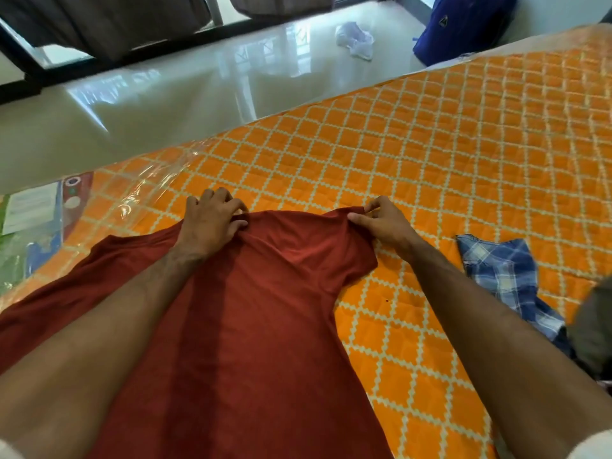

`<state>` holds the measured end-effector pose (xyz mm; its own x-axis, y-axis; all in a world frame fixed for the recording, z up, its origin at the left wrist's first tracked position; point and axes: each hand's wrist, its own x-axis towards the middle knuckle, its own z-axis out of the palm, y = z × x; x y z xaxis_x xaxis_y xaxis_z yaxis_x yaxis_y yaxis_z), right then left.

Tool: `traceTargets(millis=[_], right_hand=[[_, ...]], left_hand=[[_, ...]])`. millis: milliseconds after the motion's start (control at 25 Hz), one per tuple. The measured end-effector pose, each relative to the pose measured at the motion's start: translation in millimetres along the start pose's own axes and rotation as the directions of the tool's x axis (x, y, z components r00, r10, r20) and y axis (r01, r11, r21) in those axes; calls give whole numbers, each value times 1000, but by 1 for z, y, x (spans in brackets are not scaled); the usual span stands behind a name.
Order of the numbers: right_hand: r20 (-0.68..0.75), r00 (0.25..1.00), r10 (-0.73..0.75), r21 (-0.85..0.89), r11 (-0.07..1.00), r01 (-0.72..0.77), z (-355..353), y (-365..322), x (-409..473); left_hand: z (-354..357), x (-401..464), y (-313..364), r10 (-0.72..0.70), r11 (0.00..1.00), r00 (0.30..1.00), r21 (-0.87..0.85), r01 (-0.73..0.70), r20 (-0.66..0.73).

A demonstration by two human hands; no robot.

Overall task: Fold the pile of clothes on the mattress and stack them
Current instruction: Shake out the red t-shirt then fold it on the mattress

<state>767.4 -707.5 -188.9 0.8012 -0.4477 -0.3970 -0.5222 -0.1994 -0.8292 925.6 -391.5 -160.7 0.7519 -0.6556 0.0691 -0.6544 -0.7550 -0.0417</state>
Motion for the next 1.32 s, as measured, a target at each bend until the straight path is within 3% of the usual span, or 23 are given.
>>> traceTargets(millis=[200,320,400,440,520,600,800,920,1040,1120,1160,1320], right_hand=[[-86,993,-80,80,993,87,2,13,-4],[-162,983,-87,76,992,100,4,15,-6],[-184,979,-87,78,992,103,6,15,-7],[-194,977,-86,76,992,102,7,14,-6],[-205,975,-85,54,994,98,7,13,-5],[-213,974,-80,42,995,91,8,12,-4],[-236,971,-32,131,989,64,7,13,-5],[-263,964,21,220,975,39,2,7,-16],[-114,993,-19,330,942,56,-4,10,-48],[36,994,-104,254,963,91,-9,22,-66],[41,992,-119,194,975,109,-11,31,-70],[-253,963,-90,122,985,124,-18,47,-72]], left_hand=[[-3,17,14,1,997,1000,-71,-3,-25],[0,22,18,-183,983,974,-59,176,-134],[-2,22,23,-251,950,950,-234,206,-183],[-4,20,27,-205,927,967,-349,142,-152],[-9,16,39,60,897,998,-439,-57,-8],[-8,13,49,197,931,975,-331,-154,99],[-4,28,61,13,987,998,-159,-3,65],[1,37,77,-71,975,996,-209,81,55],[10,40,88,-130,940,989,-310,144,65],[15,29,99,-139,967,990,-213,141,25],[20,16,107,-135,976,991,-169,134,3],[38,-39,134,-36,981,994,-187,54,102]])
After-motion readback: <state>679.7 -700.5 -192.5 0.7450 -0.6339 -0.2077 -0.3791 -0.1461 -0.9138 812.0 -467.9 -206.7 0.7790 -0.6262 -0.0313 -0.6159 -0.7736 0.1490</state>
